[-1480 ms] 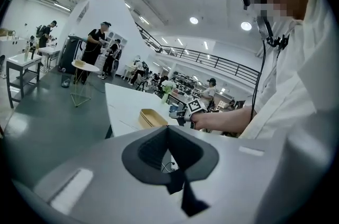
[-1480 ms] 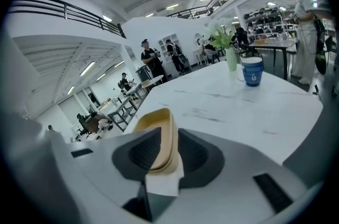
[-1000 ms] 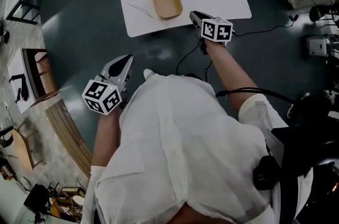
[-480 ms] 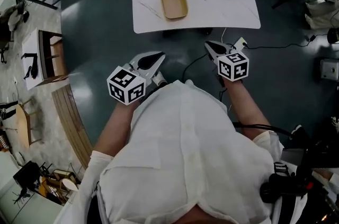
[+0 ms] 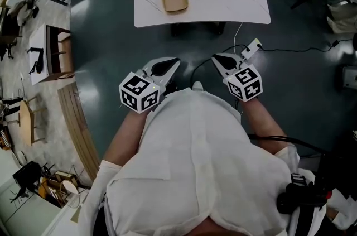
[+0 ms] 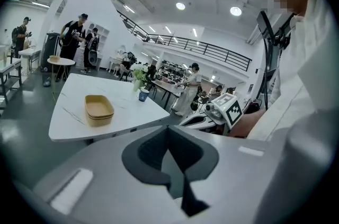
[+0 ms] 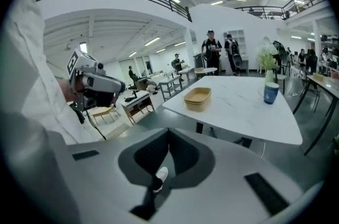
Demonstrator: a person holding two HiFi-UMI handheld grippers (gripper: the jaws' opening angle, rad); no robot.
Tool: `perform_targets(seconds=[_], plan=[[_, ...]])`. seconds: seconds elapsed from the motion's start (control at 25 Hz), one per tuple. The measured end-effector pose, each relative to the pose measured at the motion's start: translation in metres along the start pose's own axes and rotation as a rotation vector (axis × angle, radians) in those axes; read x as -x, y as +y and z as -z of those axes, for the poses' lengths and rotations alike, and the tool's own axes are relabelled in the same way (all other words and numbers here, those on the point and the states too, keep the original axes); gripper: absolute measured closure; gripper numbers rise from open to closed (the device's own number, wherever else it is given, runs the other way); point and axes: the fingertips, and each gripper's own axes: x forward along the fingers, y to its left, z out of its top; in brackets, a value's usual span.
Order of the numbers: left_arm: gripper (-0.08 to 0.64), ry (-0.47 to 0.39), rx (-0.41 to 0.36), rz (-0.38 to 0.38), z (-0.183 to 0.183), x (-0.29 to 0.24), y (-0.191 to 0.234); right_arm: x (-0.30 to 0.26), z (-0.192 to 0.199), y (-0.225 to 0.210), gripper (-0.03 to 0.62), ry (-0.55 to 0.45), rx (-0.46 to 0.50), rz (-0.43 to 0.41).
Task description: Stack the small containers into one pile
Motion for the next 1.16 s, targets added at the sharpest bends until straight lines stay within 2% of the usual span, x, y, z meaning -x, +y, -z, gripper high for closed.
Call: perform_targets(seconds=[0.2,0.48,0.92,1.16], plan=[[0.554,0.042,-0.001,-0.01,0.012,0.001,-0.017,0.015,0.006,0.012,0.586,-0.018,0.032,-0.022],[0.554,0.048,-0.024,0.002,0.012,-0.011,-0.036,0.023,0.015,0.016,0.586,-0.032,0.06,-0.025],[0.553,0.051,-0.033,-0.003,0.009,-0.019,-0.042,0.032,0.015,0.004,0.586,-0.033,0.096,-0.023],[0.554,0.065,-0.066,-0.018,0.006,-0.028,-0.042,0.032,0.014,-0.003,0.586,-0.051,0.11,-0.035]])
